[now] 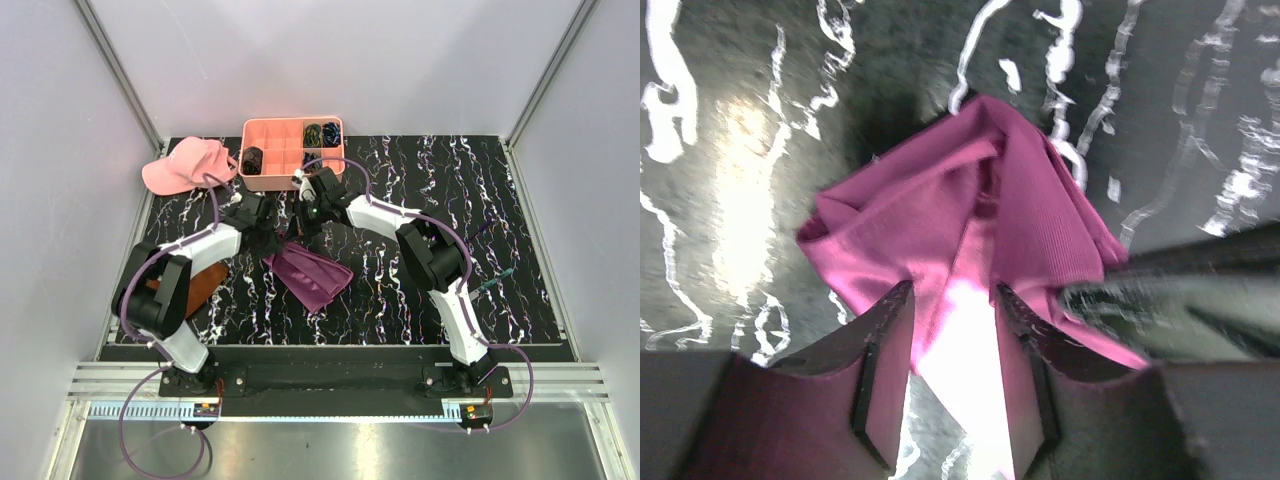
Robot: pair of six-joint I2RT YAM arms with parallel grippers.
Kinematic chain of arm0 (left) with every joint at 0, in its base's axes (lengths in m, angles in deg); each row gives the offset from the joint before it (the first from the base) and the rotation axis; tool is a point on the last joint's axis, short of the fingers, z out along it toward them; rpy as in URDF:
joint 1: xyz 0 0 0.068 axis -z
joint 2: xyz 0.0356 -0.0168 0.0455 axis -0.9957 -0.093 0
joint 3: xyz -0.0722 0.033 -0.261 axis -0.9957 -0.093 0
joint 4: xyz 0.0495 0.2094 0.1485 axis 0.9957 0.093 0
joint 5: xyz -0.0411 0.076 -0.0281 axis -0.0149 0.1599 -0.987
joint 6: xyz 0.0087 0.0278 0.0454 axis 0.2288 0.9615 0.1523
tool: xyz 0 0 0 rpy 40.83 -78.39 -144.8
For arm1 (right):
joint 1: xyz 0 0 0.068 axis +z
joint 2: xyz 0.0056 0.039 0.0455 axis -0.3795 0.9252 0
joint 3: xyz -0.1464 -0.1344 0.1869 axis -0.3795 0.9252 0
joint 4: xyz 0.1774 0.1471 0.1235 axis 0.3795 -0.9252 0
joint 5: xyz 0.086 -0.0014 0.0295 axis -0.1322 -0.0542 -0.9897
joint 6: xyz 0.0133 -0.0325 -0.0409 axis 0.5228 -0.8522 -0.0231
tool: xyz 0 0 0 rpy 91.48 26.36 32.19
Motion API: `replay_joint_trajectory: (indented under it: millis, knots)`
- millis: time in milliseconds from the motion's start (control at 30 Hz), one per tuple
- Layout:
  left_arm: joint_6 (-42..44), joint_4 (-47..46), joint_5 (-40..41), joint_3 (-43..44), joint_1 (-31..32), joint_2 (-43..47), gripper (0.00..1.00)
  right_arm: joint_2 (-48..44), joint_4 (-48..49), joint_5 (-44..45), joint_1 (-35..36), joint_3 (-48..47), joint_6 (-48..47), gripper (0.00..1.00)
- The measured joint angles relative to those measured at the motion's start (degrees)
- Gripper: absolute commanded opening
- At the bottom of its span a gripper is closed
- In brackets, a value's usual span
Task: Fold the napkin into a case and place the utensils inside
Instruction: Grasp the top corner of the smaller rectangle folded napkin at the center of the board.
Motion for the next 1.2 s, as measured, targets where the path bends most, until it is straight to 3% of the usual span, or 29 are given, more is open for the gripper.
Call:
replay_joint_trajectory:
  millis: [133, 333, 500, 767, 833, 900, 1033, 1200]
  knots:
    - [-1.6, -2.9, -6.9, -3.3, -4.0, 4.4, 0.41, 0.0, -0.1, 0.0, 0.1, -0.7, 0.4, 0.02]
    - [-6.0, -9.5, -16.5, -5.3, -12.0, 6.4, 0.30, 0.1, -0.2, 0.1, 0.3, -2.6, 0.9, 0.07]
    - [-9.0, -12.6, -21.4, -5.5, -13.3, 4.6, 0.23, 1.3, -0.2, 0.3, 1.0, -4.3, 1.0, 0.10]
    - [-10.5, -14.5, -22.4, -6.1, -13.6, 1.1, 0.15, 4.7, -0.5, 0.7, 1.6, -5.7, 0.9, 0.18]
    - [-10.7, -14.7, -22.5, -6.8, -13.9, 1.1, 0.15, 4.9, -0.8, 0.9, 1.8, -5.8, 0.8, 0.20]
    - [-10.7, -14.6, -22.2, -7.9, -14.3, 1.6, 0.22, 5.1, -1.4, 1.6, 2.1, -6.2, 0.4, 0.21]
    - [-10.9, -14.6, -21.7, -10.9, -15.8, 4.5, 0.22, 5.6, -3.0, 2.2, 2.5, -7.9, -0.9, 0.25]
    - [-11.0, -14.9, -21.7, -11.7, -16.7, 5.2, 0.15, 6.6, -4.2, 3.4, 3.1, -9.9, -2.3, 0.28]
